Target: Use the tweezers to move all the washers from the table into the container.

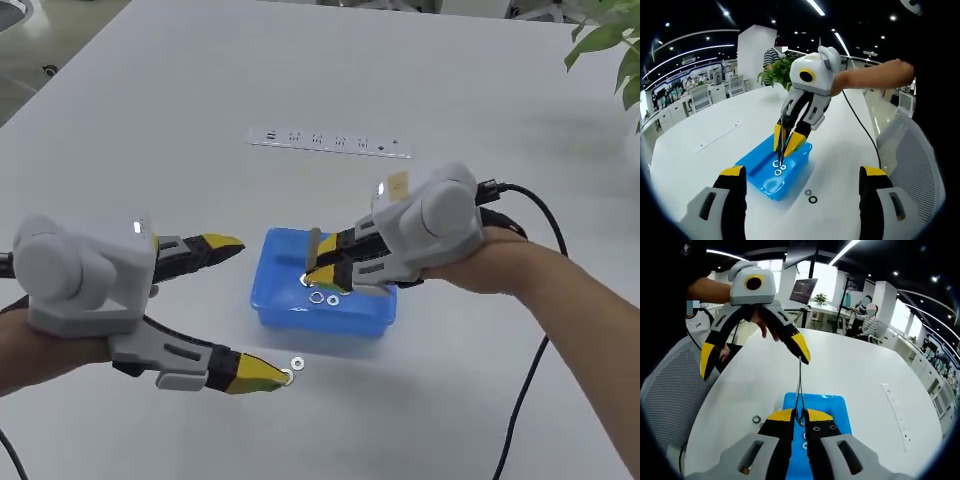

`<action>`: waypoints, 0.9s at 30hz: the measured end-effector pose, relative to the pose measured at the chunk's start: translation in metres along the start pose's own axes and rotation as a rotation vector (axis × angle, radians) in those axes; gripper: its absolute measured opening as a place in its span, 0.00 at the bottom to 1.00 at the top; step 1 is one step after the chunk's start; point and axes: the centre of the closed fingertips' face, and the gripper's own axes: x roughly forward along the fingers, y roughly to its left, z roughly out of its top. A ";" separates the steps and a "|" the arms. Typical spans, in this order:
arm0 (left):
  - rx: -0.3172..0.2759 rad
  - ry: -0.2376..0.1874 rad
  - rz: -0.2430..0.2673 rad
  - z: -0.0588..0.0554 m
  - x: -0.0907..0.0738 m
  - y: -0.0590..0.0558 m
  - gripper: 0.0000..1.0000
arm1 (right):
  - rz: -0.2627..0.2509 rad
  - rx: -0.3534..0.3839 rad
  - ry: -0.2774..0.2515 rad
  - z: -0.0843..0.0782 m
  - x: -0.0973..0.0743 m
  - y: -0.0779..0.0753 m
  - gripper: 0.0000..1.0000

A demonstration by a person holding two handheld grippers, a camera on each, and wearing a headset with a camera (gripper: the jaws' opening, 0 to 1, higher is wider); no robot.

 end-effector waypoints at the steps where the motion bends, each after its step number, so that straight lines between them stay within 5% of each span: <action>1: -0.001 -0.002 0.001 0.000 0.000 0.001 0.99 | 0.003 0.001 0.001 -0.002 0.003 0.000 0.09; 27: -0.001 0.007 -0.035 0.000 0.016 0.018 0.83 | 0.049 0.063 0.024 -0.036 0.035 -0.002 0.09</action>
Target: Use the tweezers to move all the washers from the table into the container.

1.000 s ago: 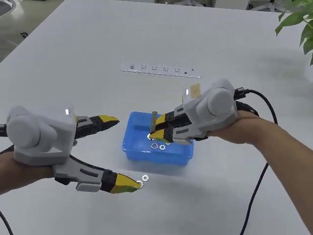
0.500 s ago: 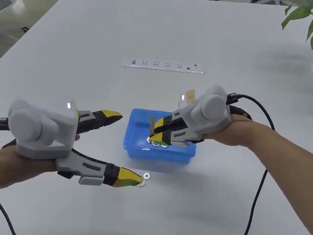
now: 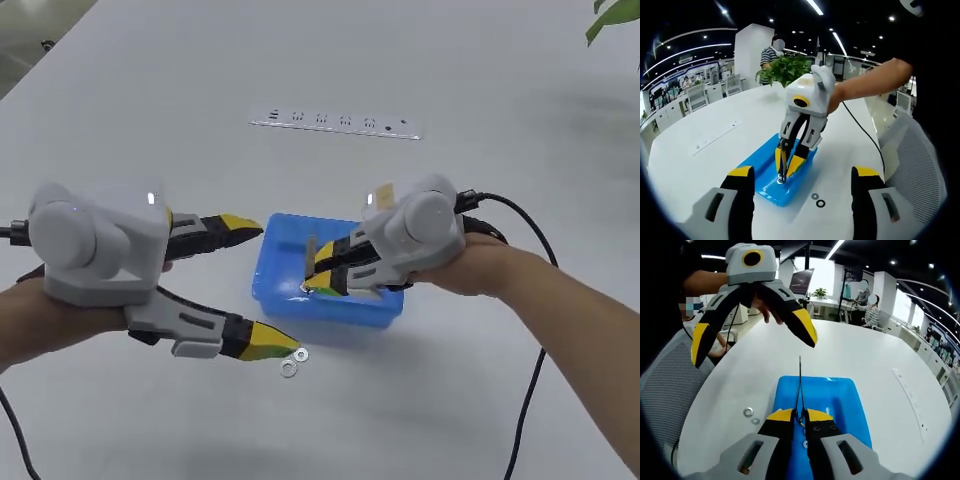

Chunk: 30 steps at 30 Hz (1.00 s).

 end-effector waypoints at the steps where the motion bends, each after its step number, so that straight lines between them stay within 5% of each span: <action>1: 0.002 0.001 0.000 0.000 0.000 0.000 0.81 | 0.000 -0.001 0.002 0.000 0.001 0.000 0.09; 11: 0.038 0.025 -0.002 0.000 0.009 0.013 0.51 | 0.005 0.014 -0.001 -0.002 0.004 -0.002 0.10; 30: 0.121 0.070 -0.003 0.005 0.026 0.035 0.22 | 0.008 0.014 0.003 -0.005 0.004 -0.004 0.10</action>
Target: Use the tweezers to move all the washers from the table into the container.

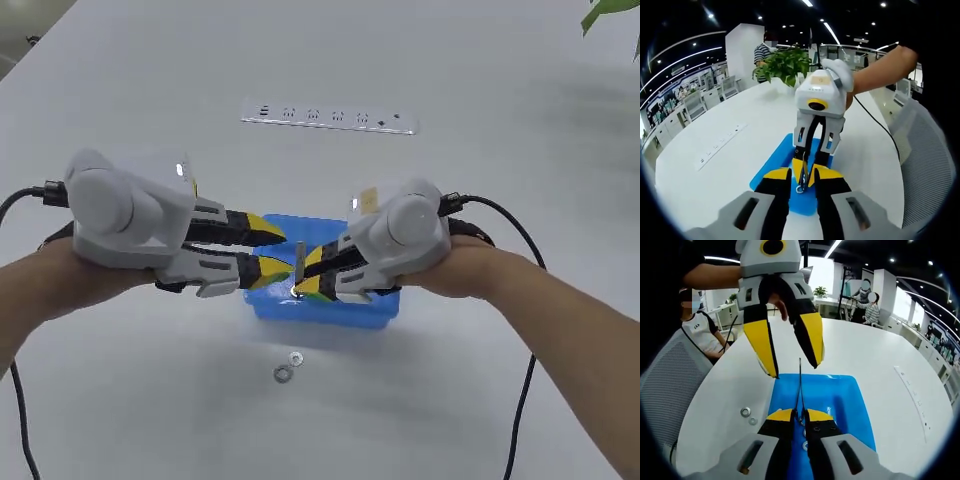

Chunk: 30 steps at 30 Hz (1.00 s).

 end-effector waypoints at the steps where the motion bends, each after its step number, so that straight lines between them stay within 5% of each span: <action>1: 0.003 0.000 -0.004 0.000 0.001 0.000 0.20 | 0.000 -0.001 0.001 0.000 0.000 0.000 0.10; 16: 0.025 0.008 -0.043 0.003 0.012 -0.004 0.07 | 0.003 -0.018 0.009 0.000 0.001 0.000 0.10; 30: 0.035 0.019 -0.036 0.001 0.010 -0.002 0.06 | -0.008 -0.038 0.017 0.001 0.001 0.000 0.12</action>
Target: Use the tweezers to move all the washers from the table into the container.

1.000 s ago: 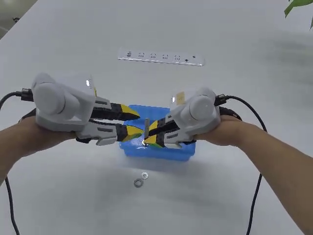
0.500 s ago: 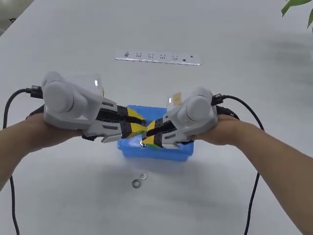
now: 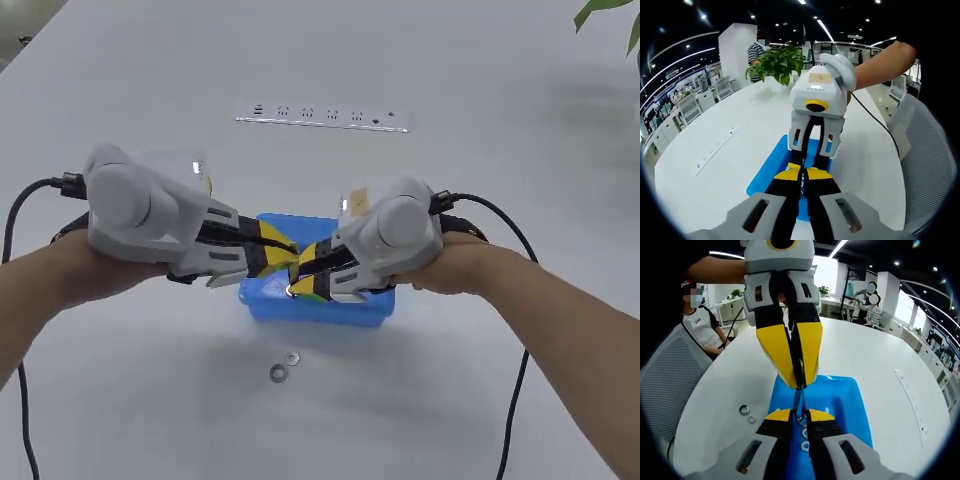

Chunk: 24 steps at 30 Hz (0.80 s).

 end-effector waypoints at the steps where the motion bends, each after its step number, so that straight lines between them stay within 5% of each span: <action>1: 0.000 0.000 0.000 0.000 0.000 0.000 0.06 | -0.001 0.000 -0.001 0.000 0.000 0.000 0.13; 24: 0.008 0.015 0.023 -0.001 -0.004 0.000 0.05 | -0.068 0.077 -0.017 0.006 -0.019 0.000 0.29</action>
